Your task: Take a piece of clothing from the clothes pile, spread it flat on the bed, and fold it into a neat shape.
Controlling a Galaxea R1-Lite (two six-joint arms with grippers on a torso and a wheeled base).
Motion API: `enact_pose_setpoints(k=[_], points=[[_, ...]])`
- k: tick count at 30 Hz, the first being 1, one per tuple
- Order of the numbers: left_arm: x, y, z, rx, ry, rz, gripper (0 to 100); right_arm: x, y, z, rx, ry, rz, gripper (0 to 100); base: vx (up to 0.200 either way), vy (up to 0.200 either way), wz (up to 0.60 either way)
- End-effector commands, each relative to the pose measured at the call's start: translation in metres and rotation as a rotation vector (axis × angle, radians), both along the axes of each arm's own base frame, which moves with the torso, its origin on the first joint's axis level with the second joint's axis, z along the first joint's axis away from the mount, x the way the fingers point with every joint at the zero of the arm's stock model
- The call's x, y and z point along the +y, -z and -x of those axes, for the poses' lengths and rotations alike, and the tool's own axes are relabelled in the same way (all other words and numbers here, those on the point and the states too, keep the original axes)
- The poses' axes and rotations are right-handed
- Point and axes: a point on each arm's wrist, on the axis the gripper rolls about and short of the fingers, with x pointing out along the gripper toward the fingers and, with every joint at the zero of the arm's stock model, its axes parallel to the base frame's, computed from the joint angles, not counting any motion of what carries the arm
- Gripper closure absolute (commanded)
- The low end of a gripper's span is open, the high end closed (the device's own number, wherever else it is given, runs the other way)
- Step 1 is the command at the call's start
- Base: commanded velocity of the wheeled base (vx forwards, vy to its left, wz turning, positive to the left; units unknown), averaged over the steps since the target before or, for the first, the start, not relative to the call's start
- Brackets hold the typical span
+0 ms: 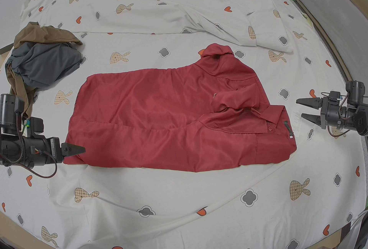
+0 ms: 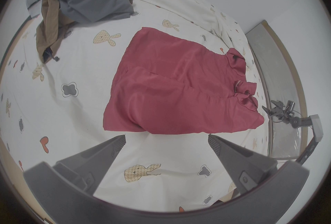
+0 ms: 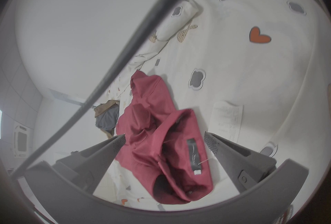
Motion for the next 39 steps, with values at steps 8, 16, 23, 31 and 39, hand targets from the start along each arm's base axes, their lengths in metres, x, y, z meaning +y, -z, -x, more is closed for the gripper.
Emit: enact_pose_setpoints(k=[8,16,23,31,39], points=[[0.055,0.048,-0.003,0.09,0.022,0.087,0,0.003,-0.001,0.017,-0.002,-0.152,-0.093,0,0.0,0.0,0.0],[0.106,0.096,-0.018,-0.008,0.171,0.1,0,0.007,-0.001,0.018,-0.002,-0.165,-0.094,0,0.0,0.0,0.0],[0.11,0.104,-0.031,0.009,0.181,0.114,0,0.008,-0.001,0.019,0.001,-0.17,-0.096,0,0.0,0.0,0.0],[0.107,0.09,-0.042,-0.047,0.212,0.084,0,0.008,0.001,0.019,0.007,-0.172,-0.098,0,0.0,0.0,0.0],[0.099,0.083,-0.053,-0.067,0.222,0.103,0,0.009,0.001,0.019,0.007,-0.176,-0.098,0,0.0,0.0,0.0]])
